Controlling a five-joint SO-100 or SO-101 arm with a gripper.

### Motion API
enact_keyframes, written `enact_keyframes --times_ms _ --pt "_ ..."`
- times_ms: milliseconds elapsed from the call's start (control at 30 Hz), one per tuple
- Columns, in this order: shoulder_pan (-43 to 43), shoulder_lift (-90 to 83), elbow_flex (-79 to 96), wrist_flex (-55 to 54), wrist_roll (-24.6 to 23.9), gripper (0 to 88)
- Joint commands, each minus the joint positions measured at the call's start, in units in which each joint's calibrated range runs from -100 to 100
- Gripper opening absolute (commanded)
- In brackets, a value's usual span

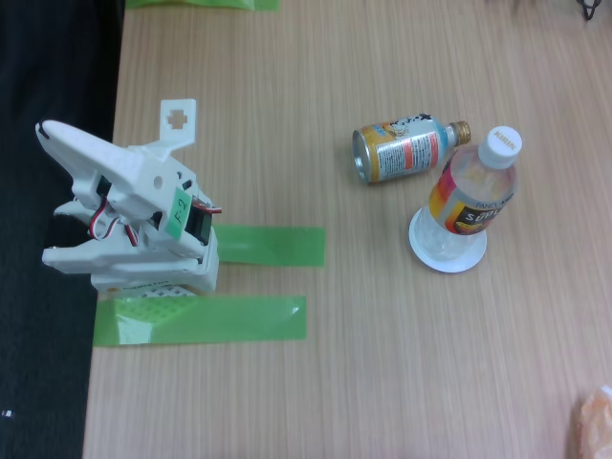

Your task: Pick up the plastic bottle and stand it up on the white place

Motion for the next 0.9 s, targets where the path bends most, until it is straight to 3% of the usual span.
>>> enact_keyframes --times_ms 0,867 --pt "0.47 0.33 0.36 -1.35 0.38 1.3" --pt "0.1 0.33 0.36 -1.35 0.33 1.3"
